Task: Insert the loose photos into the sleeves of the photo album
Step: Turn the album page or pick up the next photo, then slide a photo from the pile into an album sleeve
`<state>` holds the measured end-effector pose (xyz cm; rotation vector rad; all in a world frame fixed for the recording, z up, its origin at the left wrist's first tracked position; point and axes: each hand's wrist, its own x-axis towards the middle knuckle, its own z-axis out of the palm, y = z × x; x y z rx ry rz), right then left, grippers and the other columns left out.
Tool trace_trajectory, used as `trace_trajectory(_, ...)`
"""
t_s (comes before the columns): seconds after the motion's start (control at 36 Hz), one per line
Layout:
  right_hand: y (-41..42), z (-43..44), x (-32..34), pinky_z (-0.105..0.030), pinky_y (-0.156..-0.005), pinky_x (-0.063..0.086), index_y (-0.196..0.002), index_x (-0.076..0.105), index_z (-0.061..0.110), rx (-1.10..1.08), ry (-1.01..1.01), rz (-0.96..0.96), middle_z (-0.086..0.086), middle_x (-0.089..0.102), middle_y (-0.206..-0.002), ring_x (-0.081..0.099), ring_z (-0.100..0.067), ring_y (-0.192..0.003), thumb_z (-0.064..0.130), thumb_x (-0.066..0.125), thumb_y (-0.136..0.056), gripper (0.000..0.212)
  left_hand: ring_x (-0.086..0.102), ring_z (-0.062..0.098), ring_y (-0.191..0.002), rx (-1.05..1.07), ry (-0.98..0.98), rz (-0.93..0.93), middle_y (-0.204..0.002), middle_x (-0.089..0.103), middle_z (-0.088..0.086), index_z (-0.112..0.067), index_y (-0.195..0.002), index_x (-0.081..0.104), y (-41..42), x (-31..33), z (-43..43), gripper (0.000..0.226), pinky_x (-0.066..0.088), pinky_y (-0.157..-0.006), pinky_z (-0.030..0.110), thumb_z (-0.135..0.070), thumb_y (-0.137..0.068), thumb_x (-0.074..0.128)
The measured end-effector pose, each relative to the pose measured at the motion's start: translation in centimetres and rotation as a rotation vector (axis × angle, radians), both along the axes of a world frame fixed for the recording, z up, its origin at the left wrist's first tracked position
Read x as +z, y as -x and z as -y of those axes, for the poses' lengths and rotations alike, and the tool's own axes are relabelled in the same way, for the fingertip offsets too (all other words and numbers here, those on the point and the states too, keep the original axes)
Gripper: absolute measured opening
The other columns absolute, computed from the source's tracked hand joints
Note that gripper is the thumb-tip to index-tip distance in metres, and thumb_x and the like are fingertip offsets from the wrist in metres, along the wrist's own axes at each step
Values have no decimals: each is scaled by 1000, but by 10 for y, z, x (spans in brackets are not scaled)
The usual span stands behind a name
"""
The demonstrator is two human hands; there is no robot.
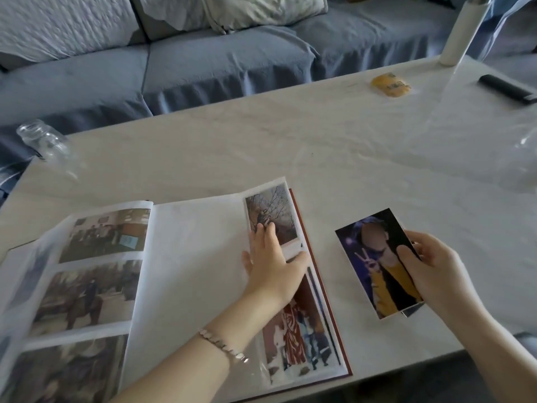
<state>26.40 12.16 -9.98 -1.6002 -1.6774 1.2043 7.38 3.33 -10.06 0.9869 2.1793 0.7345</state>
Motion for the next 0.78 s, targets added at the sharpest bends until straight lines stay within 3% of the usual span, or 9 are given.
trace_trajectory(0.14,11,4,6,-36,-65,54,-100,61,26,13,36,-40,2,65,-85,65,-20,-74,8,44,-94,25,50,-4,-116,103,-204,237,-125,55,-16,-34,-129,46,29,22,19,48,36,-104,24,-31,-83,55)
trace_trajectory(0.19,17,9,8,-28,-63,50,-86,63,26,83,-19,-29,3,64,-78,61,-16,-70,6,44,-94,29,49,-20,-100,99,-245,257,-108,53,-31,-42,-115,47,39,28,29,36,37,-87,3,-17,-88,51)
trace_trajectory(0.25,25,15,7,-12,-52,41,-82,65,20,232,-56,43,6,62,-68,58,-4,-60,9,47,-94,24,46,-15,-107,75,-249,250,-112,47,-33,-42,-126,40,47,32,39,48,33,-80,2,-6,-93,43)
trace_trajectory(0.31,37,22,4,-12,-51,44,-88,67,11,396,13,147,6,61,-64,56,3,-52,19,48,-95,21,44,-11,-114,58,-266,256,-122,47,-28,-41,-135,32,51,33,49,56,33,-83,3,-3,-94,39)
trace_trajectory(0.39,52,33,-1,-14,-56,47,-87,65,27,597,105,236,6,65,-63,58,4,-54,30,47,-97,21,38,-35,-98,32,-295,285,-120,39,-39,-48,-126,31,53,30,55,57,28,-72,-10,0,-95,39)
trace_trajectory(0.44,60,39,-2,-17,-62,50,-105,62,32,648,128,262,5,70,-71,63,0,-62,35,44,-97,20,37,-36,-96,50,-306,322,-117,39,-41,-50,-119,34,54,27,55,52,27,-71,-10,-5,-94,43)
trace_trajectory(0.5,63,42,-2,-17,-64,50,-125,55,27,621,138,282,3,72,-81,66,-3,-69,37,44,-96,32,39,-22,-116,59,-299,350,-129,43,-33,-45,-130,37,55,24,55,51,28,-79,-6,-21,-86,49)
trace_trajectory(0.58,63,44,0,-21,-63,51,-121,58,26,610,118,260,5,72,-79,67,-5,-69,36,44,-96,30,37,-6,-128,66,-295,376,-139,43,-22,-35,-138,39,55,22,53,51,29,-85,-4,-19,-91,48)
trace_trajectory(0.78,60,52,4,-28,-65,56,-123,54,29,541,96,155,-1,72,-75,67,-8,-65,34,48,-94,31,38,-8,-116,102,-262,451,-132,41,-25,-35,-140,35,54,24,49,51,25,-94,15,-21,-94,51)
